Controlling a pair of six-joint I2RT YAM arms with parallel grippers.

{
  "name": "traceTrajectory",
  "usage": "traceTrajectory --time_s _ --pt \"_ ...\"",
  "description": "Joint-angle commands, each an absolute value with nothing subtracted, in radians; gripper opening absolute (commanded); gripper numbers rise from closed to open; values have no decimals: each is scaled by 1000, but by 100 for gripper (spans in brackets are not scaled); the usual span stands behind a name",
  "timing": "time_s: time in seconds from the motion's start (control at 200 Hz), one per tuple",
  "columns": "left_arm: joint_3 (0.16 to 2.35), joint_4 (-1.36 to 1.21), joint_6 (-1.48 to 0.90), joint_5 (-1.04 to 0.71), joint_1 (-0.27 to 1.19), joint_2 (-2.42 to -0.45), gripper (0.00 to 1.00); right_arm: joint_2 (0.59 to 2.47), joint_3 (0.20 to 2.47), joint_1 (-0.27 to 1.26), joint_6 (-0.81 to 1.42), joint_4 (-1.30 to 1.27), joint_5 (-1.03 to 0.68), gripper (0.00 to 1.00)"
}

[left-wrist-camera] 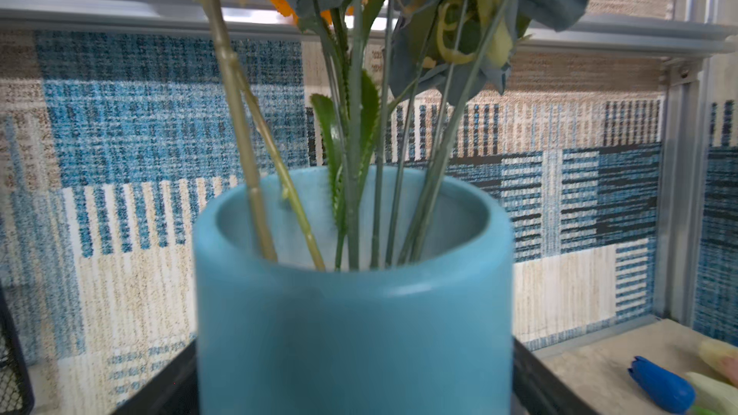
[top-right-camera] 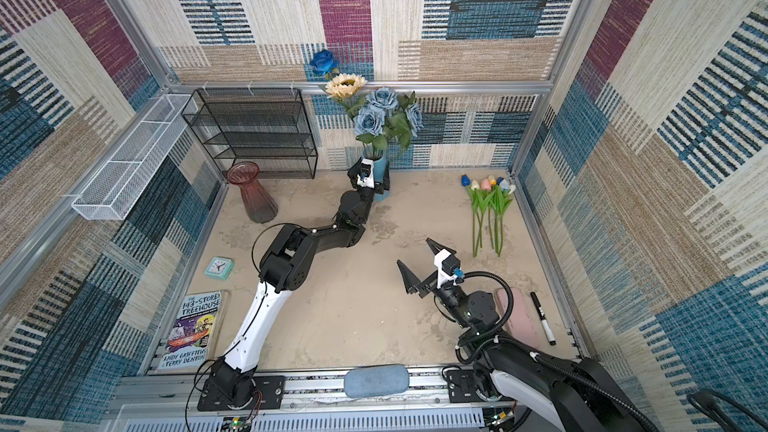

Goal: Arrange the flowers into the vase
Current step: 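Slide the light-blue vase farther from the robot with the left gripper, then open the left gripper off the light-blue vase and draw it back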

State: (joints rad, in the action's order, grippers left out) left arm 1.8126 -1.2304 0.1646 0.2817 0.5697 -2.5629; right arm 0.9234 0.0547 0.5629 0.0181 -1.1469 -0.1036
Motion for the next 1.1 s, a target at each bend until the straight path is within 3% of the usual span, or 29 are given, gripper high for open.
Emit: traceTrajectory --time_s 0.0,0.676,0.766,0.871,0.952,1.097 --pt "1846 -1350 198 290 547 -2565 0 917 52 565 22 -1149 -103 100" --pt "1997 -1227 93 314 474 -2693 0 951 57 565 20 -1164 -109 100" --pt "1997 -1238 91 313 474 -2704 17 947 57 564 20 -1164 -110 100" --pt "1994 -1260 93 302 472 -2712 26 943 54 565 20 -1163 -106 100" --pt "1999 -1274 103 296 472 -2717 54 943 54 565 23 -1167 -106 100" --pt "2000 -1227 110 267 469 -2696 81 943 52 565 26 -1173 -106 100"
